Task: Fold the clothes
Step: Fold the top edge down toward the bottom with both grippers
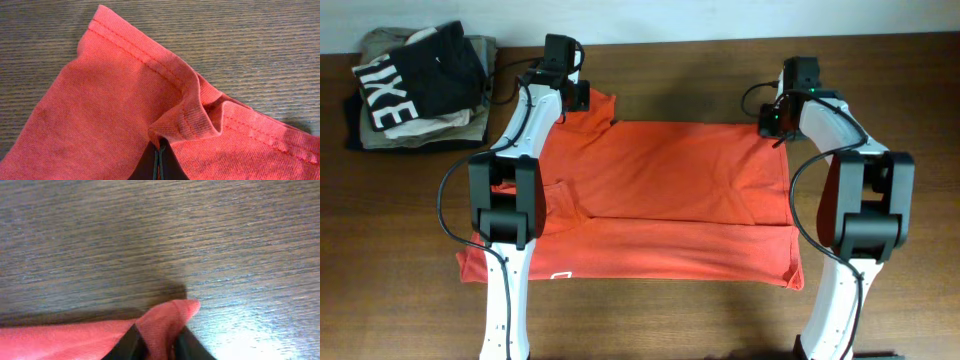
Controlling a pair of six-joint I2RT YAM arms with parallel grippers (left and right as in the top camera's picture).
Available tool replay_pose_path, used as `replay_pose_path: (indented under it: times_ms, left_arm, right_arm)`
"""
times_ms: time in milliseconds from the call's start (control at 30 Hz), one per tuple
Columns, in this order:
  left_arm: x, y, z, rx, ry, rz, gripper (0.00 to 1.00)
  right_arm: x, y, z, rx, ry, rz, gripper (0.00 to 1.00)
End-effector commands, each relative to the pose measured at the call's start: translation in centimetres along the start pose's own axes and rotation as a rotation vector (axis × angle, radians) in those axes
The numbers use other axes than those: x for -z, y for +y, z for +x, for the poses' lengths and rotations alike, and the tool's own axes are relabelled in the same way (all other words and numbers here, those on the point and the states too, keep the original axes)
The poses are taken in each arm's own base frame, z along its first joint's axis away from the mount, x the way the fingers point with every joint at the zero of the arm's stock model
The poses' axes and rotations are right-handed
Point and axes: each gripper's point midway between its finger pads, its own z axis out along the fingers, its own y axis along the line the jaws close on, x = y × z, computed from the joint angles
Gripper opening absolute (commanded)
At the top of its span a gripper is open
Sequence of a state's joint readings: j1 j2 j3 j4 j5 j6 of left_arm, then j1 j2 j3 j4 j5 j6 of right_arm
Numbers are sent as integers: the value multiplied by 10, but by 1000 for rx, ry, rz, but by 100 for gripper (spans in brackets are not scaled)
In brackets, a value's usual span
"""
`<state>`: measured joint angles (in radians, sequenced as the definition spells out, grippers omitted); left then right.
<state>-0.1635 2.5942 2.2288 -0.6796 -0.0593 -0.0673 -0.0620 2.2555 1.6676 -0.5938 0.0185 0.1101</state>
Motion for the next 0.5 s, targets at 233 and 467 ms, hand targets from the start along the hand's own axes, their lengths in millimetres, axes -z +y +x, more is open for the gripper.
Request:
replay_pose_path:
  times_ms: [233,467]
  left_arm:
    - [53,16,7,11,82,-6,0]
    - [106,54,37,90,237,-43,0]
  right_arm:
    - [56,1,-13,-114,114,38,4]
    - [86,-2,13,-146,231,62,4]
